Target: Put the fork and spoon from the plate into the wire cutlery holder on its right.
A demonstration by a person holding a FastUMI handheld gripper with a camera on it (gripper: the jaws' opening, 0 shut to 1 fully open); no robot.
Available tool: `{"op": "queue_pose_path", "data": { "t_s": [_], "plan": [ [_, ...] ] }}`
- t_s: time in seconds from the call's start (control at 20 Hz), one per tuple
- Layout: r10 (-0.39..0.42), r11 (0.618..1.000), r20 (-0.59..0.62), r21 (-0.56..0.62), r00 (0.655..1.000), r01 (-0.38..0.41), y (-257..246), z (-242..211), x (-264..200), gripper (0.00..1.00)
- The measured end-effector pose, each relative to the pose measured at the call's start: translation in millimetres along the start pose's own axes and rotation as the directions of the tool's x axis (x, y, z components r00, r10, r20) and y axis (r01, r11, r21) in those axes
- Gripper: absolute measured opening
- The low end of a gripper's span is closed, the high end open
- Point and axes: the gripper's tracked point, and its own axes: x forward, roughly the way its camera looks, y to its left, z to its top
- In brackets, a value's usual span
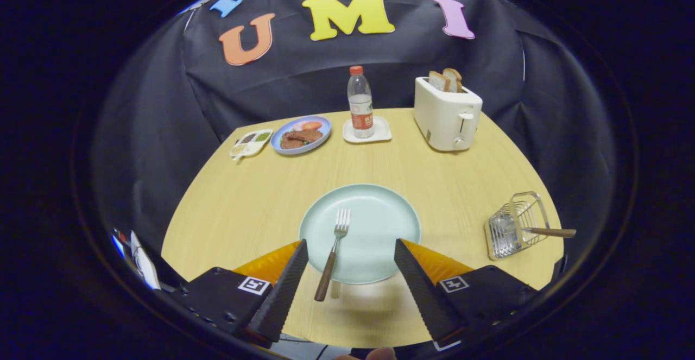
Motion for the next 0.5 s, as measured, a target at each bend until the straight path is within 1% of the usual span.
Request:
{"op": "queue_pose_path", "data": {
  "t_s": [0.4, 0.45, 0.5],
  "plan": [
    [-0.049, 0.999, -0.107, -0.022, 0.993, 0.047, 12, -40, 55, 0.96],
    [-0.047, 0.999, -0.119, -0.021, 0.992, 0.045, 14, -43, 60, 0.95],
    [-0.046, 0.999, -0.131, -0.020, 0.990, 0.043, 16, -46, 63, 0.90]
  ]
}}
